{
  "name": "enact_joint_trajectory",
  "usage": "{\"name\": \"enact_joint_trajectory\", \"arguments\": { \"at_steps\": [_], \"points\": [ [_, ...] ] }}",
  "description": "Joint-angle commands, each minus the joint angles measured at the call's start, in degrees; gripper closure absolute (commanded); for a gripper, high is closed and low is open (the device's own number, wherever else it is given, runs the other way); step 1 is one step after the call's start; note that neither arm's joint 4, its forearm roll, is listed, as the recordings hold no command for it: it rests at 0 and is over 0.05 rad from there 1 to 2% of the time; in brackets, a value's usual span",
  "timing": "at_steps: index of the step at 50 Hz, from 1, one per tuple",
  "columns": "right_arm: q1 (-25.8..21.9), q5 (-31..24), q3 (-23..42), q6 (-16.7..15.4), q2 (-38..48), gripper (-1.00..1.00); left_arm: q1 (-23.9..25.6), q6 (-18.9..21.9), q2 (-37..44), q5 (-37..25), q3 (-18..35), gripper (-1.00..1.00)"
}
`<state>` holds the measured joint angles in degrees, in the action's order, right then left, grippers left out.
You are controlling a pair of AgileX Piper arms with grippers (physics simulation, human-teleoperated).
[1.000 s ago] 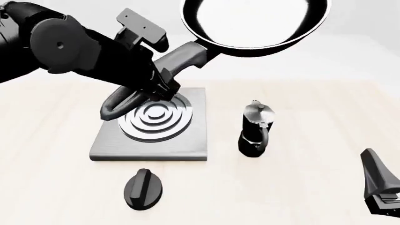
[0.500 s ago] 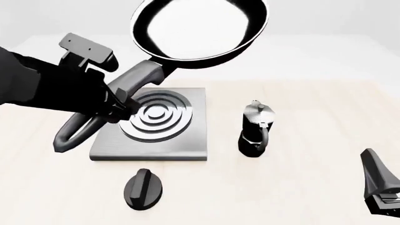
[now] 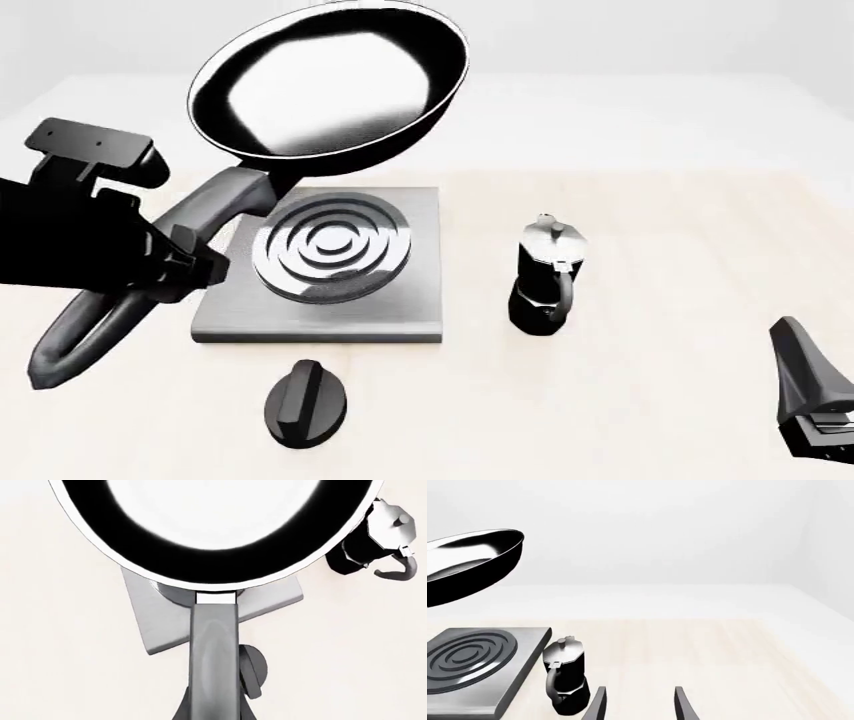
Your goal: Put the frying pan on the stove.
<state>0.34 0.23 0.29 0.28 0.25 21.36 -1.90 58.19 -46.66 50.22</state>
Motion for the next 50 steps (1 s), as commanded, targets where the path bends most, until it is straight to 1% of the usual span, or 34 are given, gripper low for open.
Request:
{"name": "enact_joint_trajectory", "arguments": {
  "at_steps": [1, 5, 7, 10, 12, 15, 19, 22, 25, 43, 45, 47, 50],
  "points": [
    [0.0, 0.0, -0.1, 0.0, -0.1, -1.0, -2.7, 0.5, -1.9, -1.3, -0.6, 1.0],
    [0.0, 0.0, -0.1, 0.0, -0.1, -1.0, -3.1, 1.0, -1.3, -0.8, -0.9, 1.0],
    [0.0, 0.0, -0.1, 0.0, -0.1, -1.0, -4.0, 2.3, -1.1, -0.7, -1.1, 1.0],
    [0.0, 0.0, -0.1, 0.0, -0.1, -1.0, -4.0, 2.2, -1.0, -0.6, -1.0, 1.0],
    [0.0, 0.0, -0.1, 0.0, -0.1, -1.0, -4.7, 3.0, -0.6, -0.3, -1.9, 1.0],
    [0.0, 0.0, -0.1, 0.0, -0.1, -1.0, -4.3, 2.5, -0.6, -0.1, -1.9, 1.0],
    [0.0, 0.0, -0.1, 0.0, -0.1, -1.0, -4.3, 3.6, -0.1, 0.4, -2.9, 1.0],
    [0.0, 0.0, -0.1, 0.0, -0.1, -1.0, -5.5, 5.1, -0.4, 0.4, -3.4, 1.0],
    [0.0, 0.0, -0.1, 0.0, -0.1, -1.0, -5.6, 5.8, -0.3, 0.5, -3.7, 1.0],
    [0.0, 0.0, -0.1, 0.0, -0.1, -1.0, -4.4, 6.8, 1.1, 2.9, -5.6, 1.0],
    [0.0, 0.0, -0.1, 0.0, -0.1, -1.0, -5.1, 7.7, 1.2, 3.2, -6.3, 1.0],
    [0.0, 0.0, -0.1, 0.0, -0.1, -1.0, -4.4, 7.0, 1.5, 3.6, -6.4, 1.0],
    [0.0, 0.0, -0.1, 0.0, -0.1, -1.0, -4.7, 7.3, 1.5, 3.9, -6.9, 1.0]
  ]
}}
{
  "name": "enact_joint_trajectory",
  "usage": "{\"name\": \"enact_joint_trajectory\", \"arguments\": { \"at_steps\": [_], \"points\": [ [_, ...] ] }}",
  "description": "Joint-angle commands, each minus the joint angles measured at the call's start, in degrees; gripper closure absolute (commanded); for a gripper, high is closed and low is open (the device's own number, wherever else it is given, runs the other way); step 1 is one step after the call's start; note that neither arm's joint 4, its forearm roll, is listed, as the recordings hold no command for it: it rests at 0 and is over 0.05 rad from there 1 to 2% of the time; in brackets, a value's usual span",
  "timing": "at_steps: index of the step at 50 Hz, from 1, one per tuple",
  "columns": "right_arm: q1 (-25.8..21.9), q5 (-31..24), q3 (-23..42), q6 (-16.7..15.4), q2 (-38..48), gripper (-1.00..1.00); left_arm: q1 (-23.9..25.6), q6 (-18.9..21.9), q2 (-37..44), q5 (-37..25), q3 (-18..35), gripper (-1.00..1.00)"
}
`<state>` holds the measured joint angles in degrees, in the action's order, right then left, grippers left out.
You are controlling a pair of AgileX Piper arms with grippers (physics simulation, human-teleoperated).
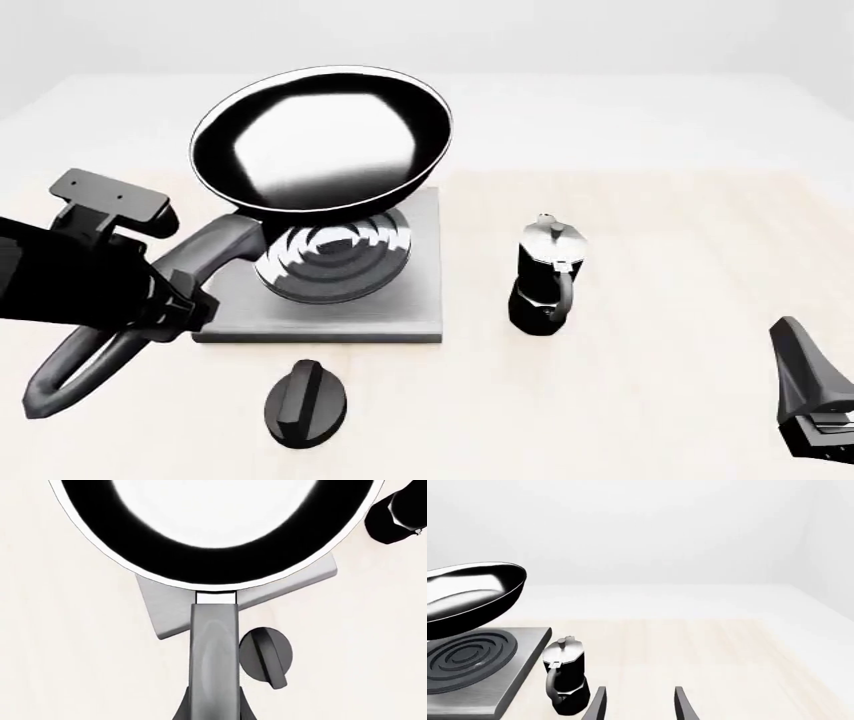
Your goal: Put the frying pan on the stove.
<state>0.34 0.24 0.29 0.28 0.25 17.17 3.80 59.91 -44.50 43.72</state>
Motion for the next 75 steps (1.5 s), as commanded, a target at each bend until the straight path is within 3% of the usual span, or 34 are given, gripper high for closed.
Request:
{"name": "enact_joint_trajectory", "arguments": {
  "at_steps": [1, 51, 75],
  "points": [
    [0.0, 0.0, -0.1, 0.0, -0.1, -1.0, -0.5, 1.5, -0.3, 2.0, -0.7, 1.0],
    [0.0, 0.0, -0.1, 0.0, -0.1, -1.0, -1.9, 1.0, -0.4, 8.2, -9.7, 1.0],
    [0.0, 0.0, -0.1, 0.0, -0.1, -1.0, -3.8, 1.7, -0.3, 9.1, -10.7, 1.0]
  ]
}}
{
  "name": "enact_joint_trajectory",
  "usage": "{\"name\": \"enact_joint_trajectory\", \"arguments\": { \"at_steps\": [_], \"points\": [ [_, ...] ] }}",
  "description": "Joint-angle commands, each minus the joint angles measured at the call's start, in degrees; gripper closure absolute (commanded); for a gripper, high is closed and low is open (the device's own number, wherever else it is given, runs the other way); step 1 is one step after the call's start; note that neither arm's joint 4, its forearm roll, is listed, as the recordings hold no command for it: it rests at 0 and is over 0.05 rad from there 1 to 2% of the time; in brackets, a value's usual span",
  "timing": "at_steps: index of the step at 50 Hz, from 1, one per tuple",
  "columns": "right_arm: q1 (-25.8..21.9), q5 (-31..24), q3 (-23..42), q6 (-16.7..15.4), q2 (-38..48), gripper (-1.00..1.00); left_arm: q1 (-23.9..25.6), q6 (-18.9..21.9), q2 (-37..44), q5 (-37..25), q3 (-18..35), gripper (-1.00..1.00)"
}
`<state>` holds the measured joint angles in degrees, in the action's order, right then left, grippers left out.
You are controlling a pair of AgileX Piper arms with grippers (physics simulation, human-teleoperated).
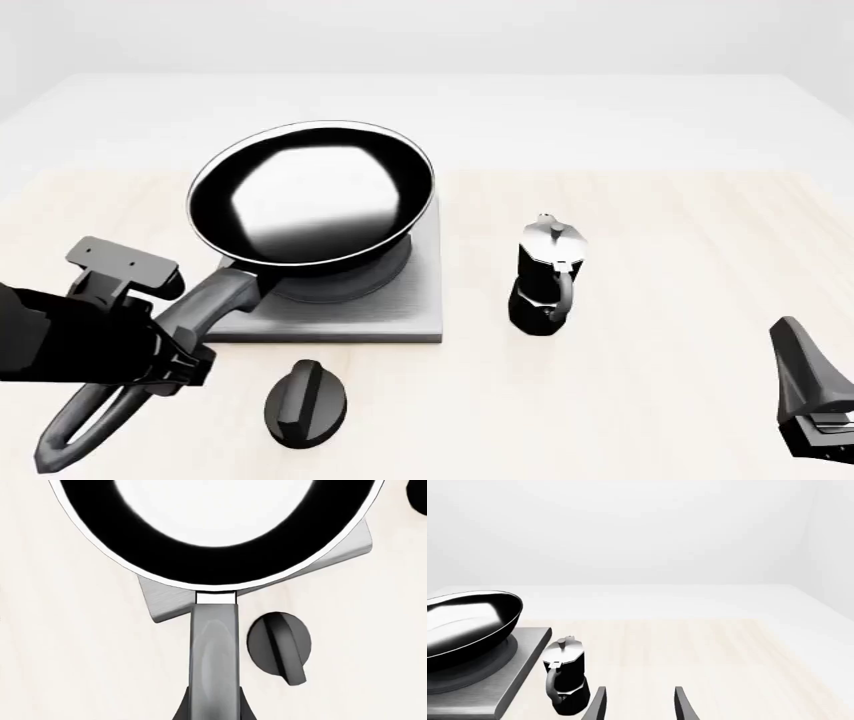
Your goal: Put the frying pan on the stove.
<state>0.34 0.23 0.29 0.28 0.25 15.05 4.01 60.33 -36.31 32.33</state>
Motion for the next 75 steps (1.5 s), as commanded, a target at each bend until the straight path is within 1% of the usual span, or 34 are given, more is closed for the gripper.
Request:
{"name": "enact_joint_trajectory", "arguments": {
  "at_steps": [1, 4, 5, 21, 25, 26, 28, 29, 31, 38, 49, 54, 59, 66, 75],
  "points": [
    [0.0, 0.0, -0.1, 0.0, -0.1, -1.0, -1.8, 1.6, -0.5, 1.1, 0.7, 1.0],
    [0.0, 0.0, -0.1, 0.0, -0.1, -1.0, -2.1, 1.5, -0.2, 1.2, 0.8, 1.0],
    [0.0, 0.0, -0.1, 0.0, -0.1, -1.0, -2.5, 2.2, -0.4, 1.1, 0.8, 1.0],
    [0.0, 0.0, -0.1, 0.0, -0.1, -1.0, -0.4, 1.0, 2.9, 4.5, 0.0, 1.0],
    [0.0, 0.0, -0.1, 0.0, -0.1, -1.0, -0.6, 1.1, 3.4, 5.2, -0.6, 1.0],
    [0.0, 0.0, -0.1, 0.0, -0.1, -1.0, -1.4, 1.6, 2.8, 5.0, -0.7, 1.0],
    [0.0, 0.0, -0.1, 0.0, -0.1, -1.0, -0.9, 1.0, 3.4, 5.6, -0.9, 1.0],
    [0.0, 0.0, -0.1, 0.0, -0.1, -1.0, -1.4, 1.6, 3.5, 5.7, -1.2, 1.0],
    [0.0, 0.0, -0.1, 0.0, -0.1, -1.0, -0.8, 0.9, 4.0, 6.2, -1.1, 1.0],
    [0.0, 0.0, -0.1, 0.0, -0.1, -1.0, -1.5, 0.8, 4.4, 7.5, -2.1, 1.0],
    [0.0, 0.0, -0.1, 0.0, -0.1, -1.0, -1.9, 0.7, 4.5, 7.8, -2.0, 1.0],
    [0.0, 0.0, -0.1, 0.0, -0.1, -1.0, -3.2, 1.7, 4.8, 8.3, -2.5, 1.0],
    [0.0, 0.0, -0.1, 0.0, -0.1, -1.0, -3.4, 1.9, 5.6, 9.1, -2.9, 1.0],
    [0.0, 0.0, -0.1, 0.0, -0.1, -1.0, -2.0, 0.5, 7.7, 10.8, -2.9, 1.0],
    [0.0, 0.0, -0.1, 0.0, -0.1, -1.0, -1.6, 0.3, 9.3, 12.0, -2.6, 1.0]
  ]
}}
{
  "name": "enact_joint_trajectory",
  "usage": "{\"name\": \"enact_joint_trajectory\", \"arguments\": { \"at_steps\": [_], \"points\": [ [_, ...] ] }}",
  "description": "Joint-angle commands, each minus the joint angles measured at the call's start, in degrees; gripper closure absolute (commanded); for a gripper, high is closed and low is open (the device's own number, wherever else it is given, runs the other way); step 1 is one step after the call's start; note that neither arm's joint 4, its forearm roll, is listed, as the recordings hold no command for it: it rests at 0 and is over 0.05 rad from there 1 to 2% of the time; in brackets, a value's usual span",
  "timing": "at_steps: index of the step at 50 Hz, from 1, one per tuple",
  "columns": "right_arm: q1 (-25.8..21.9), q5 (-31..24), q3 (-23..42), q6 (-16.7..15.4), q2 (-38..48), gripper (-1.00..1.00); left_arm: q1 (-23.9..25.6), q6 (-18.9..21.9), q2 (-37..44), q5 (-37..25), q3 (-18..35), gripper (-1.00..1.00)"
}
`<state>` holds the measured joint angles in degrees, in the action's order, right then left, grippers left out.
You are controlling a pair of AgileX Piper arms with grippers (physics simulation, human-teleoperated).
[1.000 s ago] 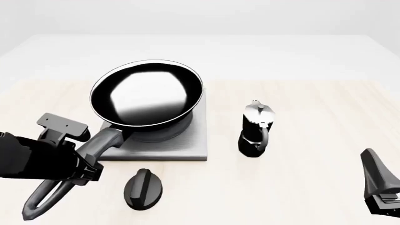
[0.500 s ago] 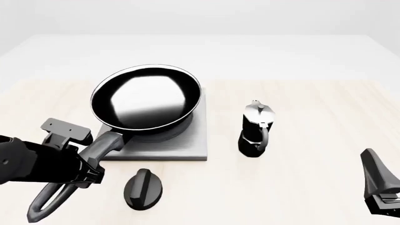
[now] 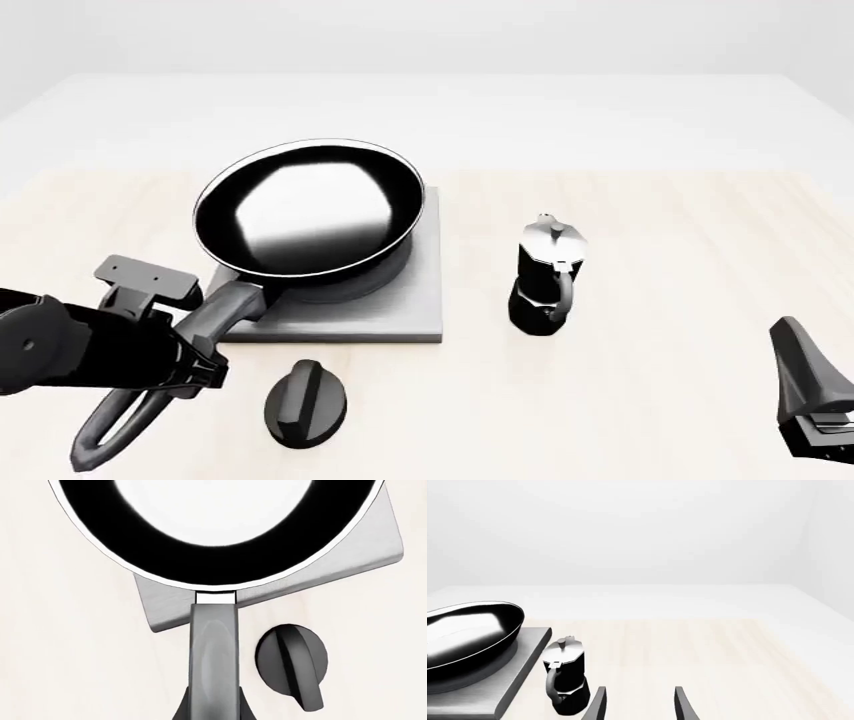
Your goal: Put the frying pan on the stove.
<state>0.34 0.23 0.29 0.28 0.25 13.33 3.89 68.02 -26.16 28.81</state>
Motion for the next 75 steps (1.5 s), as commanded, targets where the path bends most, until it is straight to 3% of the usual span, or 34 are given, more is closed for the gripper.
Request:
{"name": "enact_joint_trajectory", "arguments": {
  "at_steps": [1, 32, 33, 51, 75],
  "points": [
    [0.0, 0.0, -0.1, 0.0, -0.1, -1.0, -0.2, 0.5, 1.8, 1.9, 0.9, 1.0],
    [0.0, 0.0, -0.1, 0.0, -0.1, -1.0, -0.1, 0.1, 4.0, 3.8, 0.5, 1.0],
    [0.0, 0.0, -0.1, 0.0, -0.1, -1.0, 0.1, -0.6, 3.1, 3.2, 0.9, -1.0],
    [0.0, 0.0, -0.1, 0.0, -0.1, -1.0, -0.4, -0.5, 1.2, 1.4, 1.8, -1.0],
    [0.0, 0.0, -0.1, 0.0, -0.1, -1.0, -1.7, 2.6, -7.6, -7.3, 5.9, -1.0]
  ]
}}
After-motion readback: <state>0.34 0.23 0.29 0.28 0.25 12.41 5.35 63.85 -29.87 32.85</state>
